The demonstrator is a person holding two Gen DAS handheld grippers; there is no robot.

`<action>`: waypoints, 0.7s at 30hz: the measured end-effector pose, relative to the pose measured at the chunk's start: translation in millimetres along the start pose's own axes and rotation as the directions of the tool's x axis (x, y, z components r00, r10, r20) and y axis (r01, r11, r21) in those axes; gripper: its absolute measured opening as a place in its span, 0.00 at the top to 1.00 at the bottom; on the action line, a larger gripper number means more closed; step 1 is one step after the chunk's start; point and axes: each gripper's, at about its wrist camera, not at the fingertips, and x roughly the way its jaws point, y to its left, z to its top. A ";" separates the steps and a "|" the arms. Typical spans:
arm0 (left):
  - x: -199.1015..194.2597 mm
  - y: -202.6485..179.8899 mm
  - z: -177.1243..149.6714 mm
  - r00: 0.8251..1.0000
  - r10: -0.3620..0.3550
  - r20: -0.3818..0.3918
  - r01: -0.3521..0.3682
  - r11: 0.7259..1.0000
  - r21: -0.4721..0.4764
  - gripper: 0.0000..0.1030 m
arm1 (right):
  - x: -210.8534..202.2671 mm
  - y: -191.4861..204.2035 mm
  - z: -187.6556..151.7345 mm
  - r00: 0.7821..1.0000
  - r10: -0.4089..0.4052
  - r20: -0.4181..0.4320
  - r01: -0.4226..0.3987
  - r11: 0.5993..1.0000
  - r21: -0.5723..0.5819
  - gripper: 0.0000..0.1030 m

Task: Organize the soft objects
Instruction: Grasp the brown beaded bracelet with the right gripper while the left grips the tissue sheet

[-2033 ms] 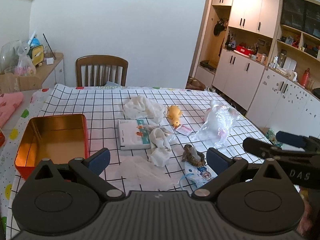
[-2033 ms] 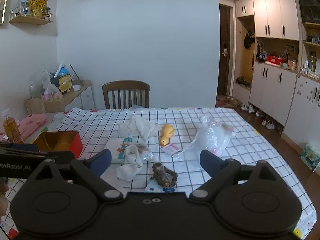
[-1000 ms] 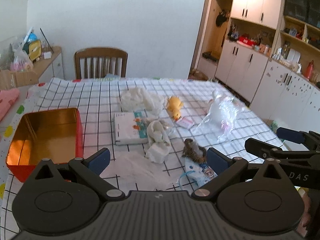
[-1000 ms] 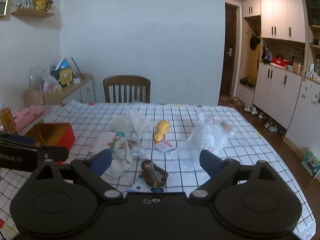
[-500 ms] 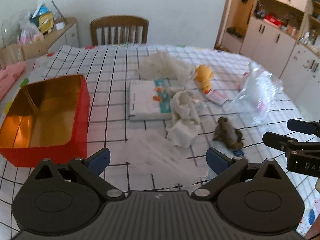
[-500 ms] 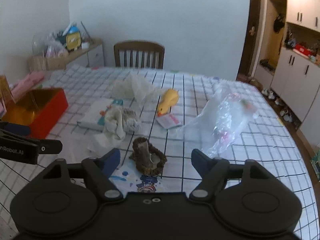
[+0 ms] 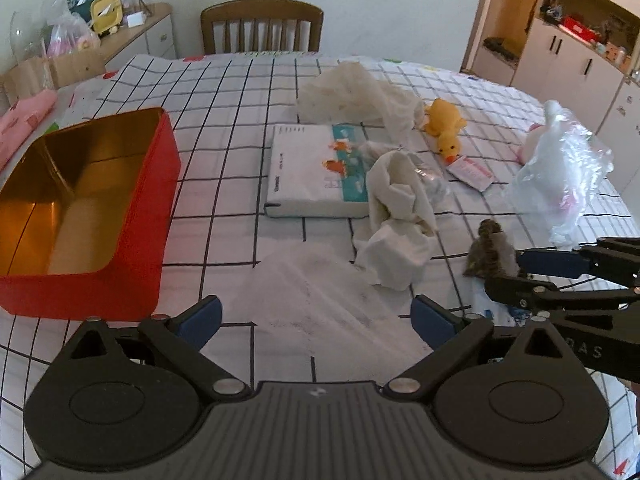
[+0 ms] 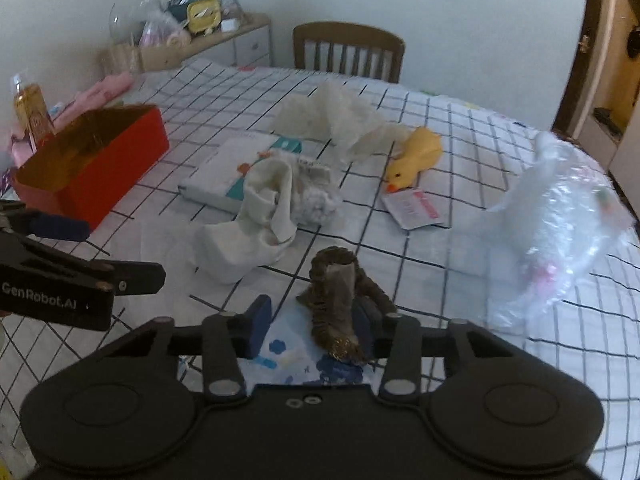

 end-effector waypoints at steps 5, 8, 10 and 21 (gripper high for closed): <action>12.5 2.2 -3.5 0.999 0.002 -0.048 -0.003 1.000 -0.024 0.16 | 17.8 -4.5 1.0 0.999 -0.010 -0.038 0.009 1.000 -0.023 0.67; 18.8 1.9 -4.8 0.998 0.001 -0.068 -0.003 1.000 -0.021 0.17 | 23.3 -8.3 -0.1 0.999 -0.018 -0.047 0.017 1.000 -0.022 0.68; 22.4 1.2 -5.9 0.997 -0.006 -0.079 0.004 1.000 -0.020 0.25 | 26.8 -9.8 0.2 0.999 -0.024 -0.044 0.023 0.999 -0.022 0.71; 18.1 -3.7 -5.2 0.997 -0.036 -0.064 0.036 0.999 0.003 0.70 | 21.1 -12.7 2.2 1.000 -0.023 -0.013 0.023 1.000 0.001 0.91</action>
